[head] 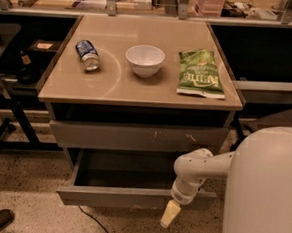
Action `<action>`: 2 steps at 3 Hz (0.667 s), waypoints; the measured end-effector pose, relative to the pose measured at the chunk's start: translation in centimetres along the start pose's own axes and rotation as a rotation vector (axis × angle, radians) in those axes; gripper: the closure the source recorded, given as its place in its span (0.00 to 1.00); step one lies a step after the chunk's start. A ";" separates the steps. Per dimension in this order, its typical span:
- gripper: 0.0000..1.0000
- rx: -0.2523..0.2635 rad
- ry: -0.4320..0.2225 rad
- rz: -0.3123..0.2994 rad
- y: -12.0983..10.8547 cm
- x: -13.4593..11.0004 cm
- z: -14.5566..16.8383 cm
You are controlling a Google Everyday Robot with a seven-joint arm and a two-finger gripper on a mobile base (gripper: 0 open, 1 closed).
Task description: Open middle drawer
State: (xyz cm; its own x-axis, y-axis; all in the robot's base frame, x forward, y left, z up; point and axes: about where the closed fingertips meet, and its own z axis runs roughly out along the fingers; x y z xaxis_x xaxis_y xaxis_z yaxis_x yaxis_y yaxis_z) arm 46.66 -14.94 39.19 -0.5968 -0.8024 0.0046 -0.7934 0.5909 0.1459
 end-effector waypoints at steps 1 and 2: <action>0.00 -0.012 0.050 0.042 0.5 2.1 0.1; 0.00 -0.012 0.074 0.062 1.5 3.6 -0.7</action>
Offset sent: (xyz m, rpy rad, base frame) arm -0.0498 -0.0283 0.0248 -0.0859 0.0703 -0.0702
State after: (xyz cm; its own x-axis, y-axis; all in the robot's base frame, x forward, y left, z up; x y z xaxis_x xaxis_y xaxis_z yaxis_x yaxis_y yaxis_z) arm 43.44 -16.99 40.14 -0.6335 -0.7688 0.0872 -0.7538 0.6386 0.1547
